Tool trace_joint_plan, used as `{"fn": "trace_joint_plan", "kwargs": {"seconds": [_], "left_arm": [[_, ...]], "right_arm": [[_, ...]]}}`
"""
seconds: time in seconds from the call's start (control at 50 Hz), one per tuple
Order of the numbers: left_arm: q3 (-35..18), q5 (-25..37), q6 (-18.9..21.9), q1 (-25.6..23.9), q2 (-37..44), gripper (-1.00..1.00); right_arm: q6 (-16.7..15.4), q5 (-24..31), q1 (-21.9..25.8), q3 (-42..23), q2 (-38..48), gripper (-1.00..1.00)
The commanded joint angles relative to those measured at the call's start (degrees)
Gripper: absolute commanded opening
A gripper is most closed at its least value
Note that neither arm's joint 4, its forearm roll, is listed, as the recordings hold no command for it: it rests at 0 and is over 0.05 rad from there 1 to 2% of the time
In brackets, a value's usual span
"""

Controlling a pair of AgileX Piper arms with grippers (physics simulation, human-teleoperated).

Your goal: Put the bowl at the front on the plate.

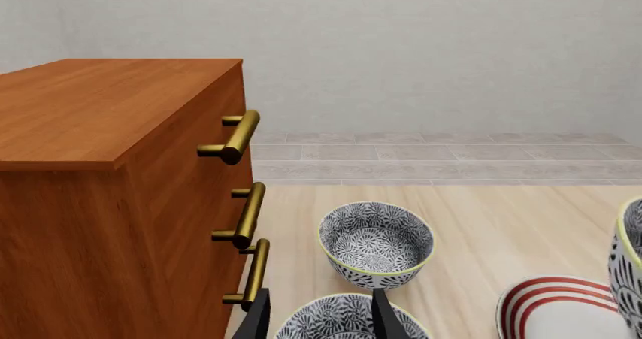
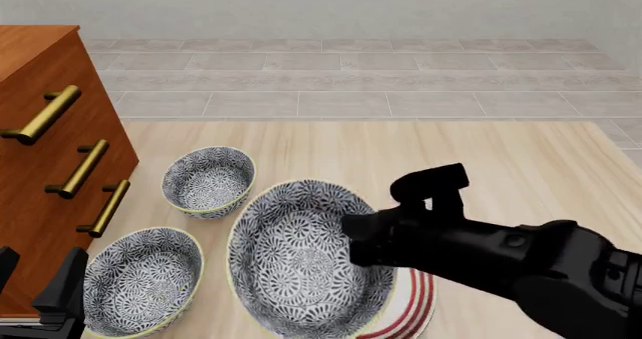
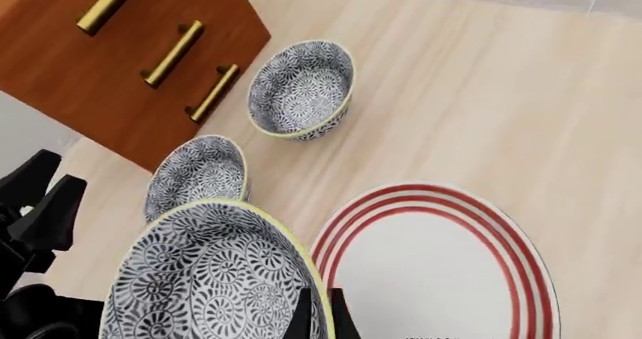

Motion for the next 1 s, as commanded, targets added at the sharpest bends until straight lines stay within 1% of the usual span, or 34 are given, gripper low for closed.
{"fn": "trace_joint_plan", "kwargs": {"seconds": [0.02, 0.12, 0.24, 0.32, 0.38, 0.5, 0.66, 0.72, 0.82, 1.0], "left_arm": [[0.0, 0.0, 0.0, 0.01, -0.01, 1.0], [0.0, 0.0, 0.0, 0.0, -0.01, 1.0], [0.0, 0.0, -0.01, 0.01, 0.0, 1.0], [0.0, 0.0, 0.01, 0.0, -0.01, 1.0], [0.0, 0.0, 0.01, 0.0, 0.0, 1.0], [0.0, 0.0, 0.0, -0.01, -0.01, 1.0], [0.0, 0.0, 0.0, 0.01, 0.0, 1.0], [0.0, 0.0, 0.0, 0.0, 0.0, 1.0], [0.0, 0.0, 0.0, -0.01, 0.0, 1.0], [0.0, 0.0, 0.01, 0.0, 0.0, 1.0]], "right_arm": [[-1.53, 5.77, -5.42, -3.1, -0.64, -1.0], [-2.57, 6.76, -6.57, -3.54, 0.76, -1.0], [-2.27, 6.46, -7.56, -2.86, 2.05, -1.0], [-1.36, 5.42, -7.46, -1.58, 2.98, -1.0], [0.29, 4.69, -6.83, -0.28, 3.79, -1.0], [1.68, 4.83, -7.17, 0.77, 4.72, -1.0], [2.64, 3.84, -9.8, 2.26, 5.46, -1.0], [2.04, 3.76, -11.59, 2.2, 5.63, -1.0], [2.09, 3.51, -13.85, 1.83, 6.08, -1.0], [1.64, 1.08, -16.22, 3.73, 7.85, -1.0]]}}
